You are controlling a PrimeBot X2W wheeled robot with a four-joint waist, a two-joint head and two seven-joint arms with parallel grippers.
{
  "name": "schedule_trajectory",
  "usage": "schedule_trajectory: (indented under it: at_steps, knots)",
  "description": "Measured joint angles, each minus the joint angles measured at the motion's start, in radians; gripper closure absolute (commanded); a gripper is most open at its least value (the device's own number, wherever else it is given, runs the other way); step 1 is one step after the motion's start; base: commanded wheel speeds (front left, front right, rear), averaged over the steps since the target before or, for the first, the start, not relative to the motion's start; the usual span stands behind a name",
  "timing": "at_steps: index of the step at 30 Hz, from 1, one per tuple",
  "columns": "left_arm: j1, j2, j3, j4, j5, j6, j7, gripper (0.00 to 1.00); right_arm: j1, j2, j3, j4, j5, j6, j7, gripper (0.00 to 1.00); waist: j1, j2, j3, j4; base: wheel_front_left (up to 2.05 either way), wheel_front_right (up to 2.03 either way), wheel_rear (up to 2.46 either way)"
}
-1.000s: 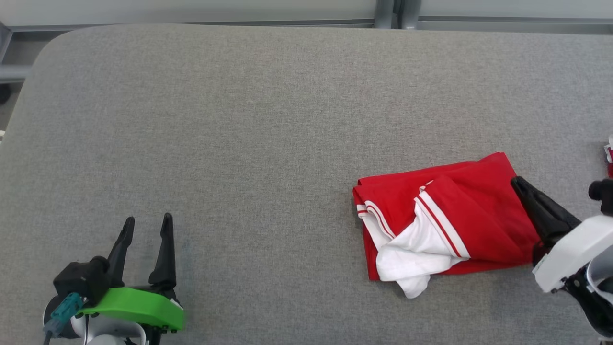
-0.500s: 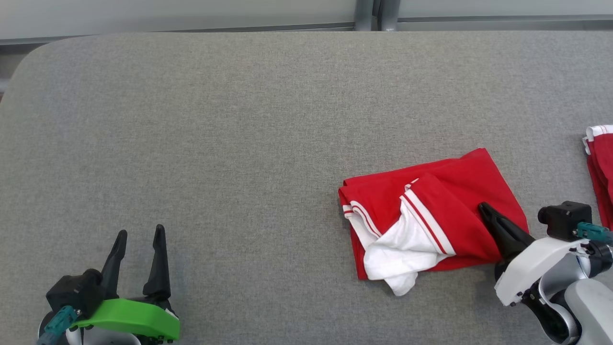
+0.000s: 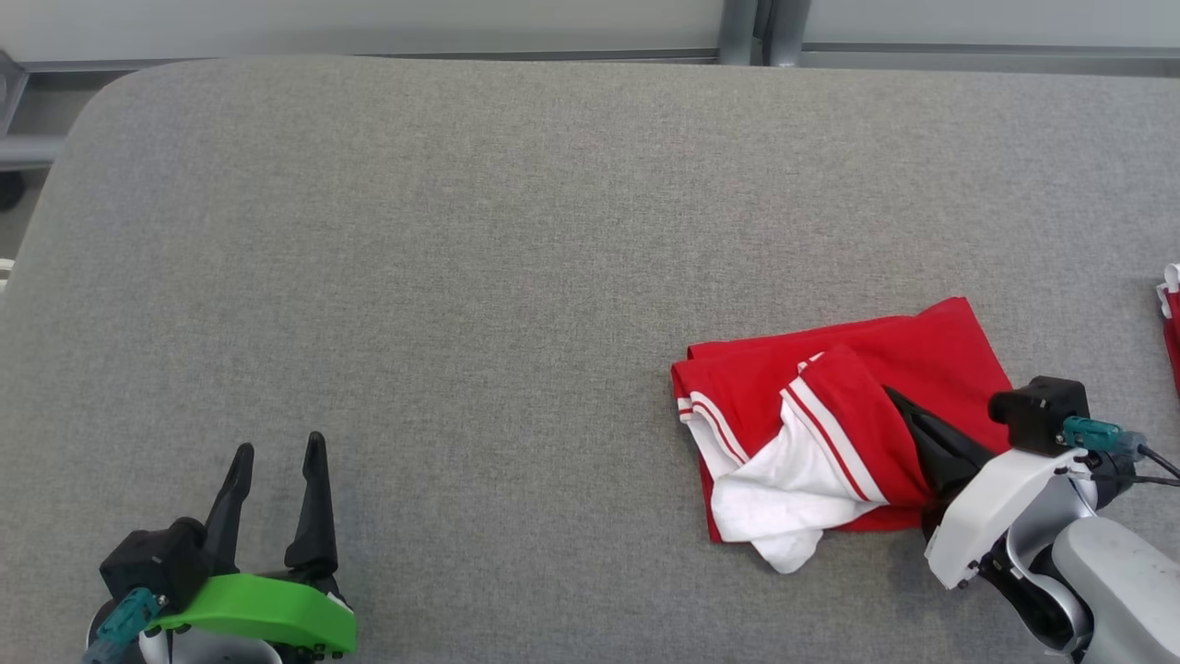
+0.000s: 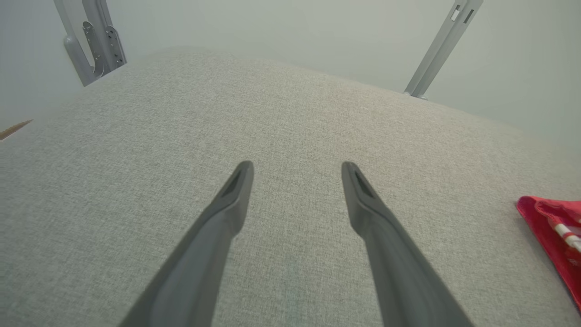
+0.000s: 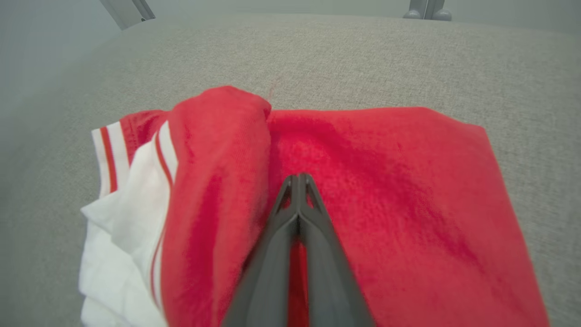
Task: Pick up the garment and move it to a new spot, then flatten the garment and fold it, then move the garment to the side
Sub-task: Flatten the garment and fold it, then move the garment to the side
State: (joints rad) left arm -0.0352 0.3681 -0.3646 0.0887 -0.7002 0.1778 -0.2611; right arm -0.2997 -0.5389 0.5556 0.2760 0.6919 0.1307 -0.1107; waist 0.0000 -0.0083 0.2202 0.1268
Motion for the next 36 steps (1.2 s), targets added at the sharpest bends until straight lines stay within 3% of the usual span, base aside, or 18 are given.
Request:
schedule_trajectory:
  at_steps: [10,17,23,24,25,26,31,36]
  knots:
    - [0.035,-0.014,0.008,0.019,0.007,-0.006,-0.001,0.00,0.074,-0.110,0.117,-0.137,0.015,0.000,-0.008,1.00,0.0000,0.0000,-0.068,0.017,0.00,0.00,0.00]
    - [0.047,-0.017,0.018,0.018,0.012,-0.006,-0.001,0.00,0.113,-0.121,0.167,-0.203,0.029,0.000,0.071,1.00,0.0000,0.0000,-0.105,0.019,0.00,0.00,0.00]
    - [0.059,-0.023,0.031,0.011,0.016,-0.006,-0.001,0.00,0.137,-0.119,0.009,-0.230,0.130,0.000,0.077,1.00,0.0000,0.0000,-0.103,0.018,0.00,0.00,0.00]
    - [0.064,-0.023,0.034,0.010,0.016,-0.006,-0.001,0.00,0.139,-0.130,-0.029,-0.225,0.148,0.000,0.093,0.93,0.0000,0.0000,-0.102,0.016,0.00,0.00,0.00]
    - [0.067,-0.023,0.035,0.009,0.018,-0.006,-0.001,0.00,0.143,-0.143,-0.061,-0.213,0.161,0.000,0.122,0.57,0.0000,0.0000,-0.100,0.014,0.00,0.00,0.00]
    - [0.068,-0.024,0.036,0.008,0.020,-0.006,-0.001,0.00,0.148,-0.163,-0.086,-0.201,0.161,0.000,0.160,0.00,0.0000,0.0000,-0.097,0.012,0.00,0.00,0.00]
    - [0.062,-0.023,0.035,-0.004,0.027,-0.006,-0.001,0.00,0.153,-0.206,-0.203,-0.164,0.200,0.000,0.371,0.00,0.0000,0.0000,-0.076,0.009,0.00,0.00,0.00]
    - [0.040,-0.024,0.028,-0.008,0.033,-0.010,0.000,0.00,0.102,-0.187,-0.266,-0.126,0.168,0.000,0.536,0.00,0.0000,0.0000,-0.039,0.008,0.00,0.00,0.00]
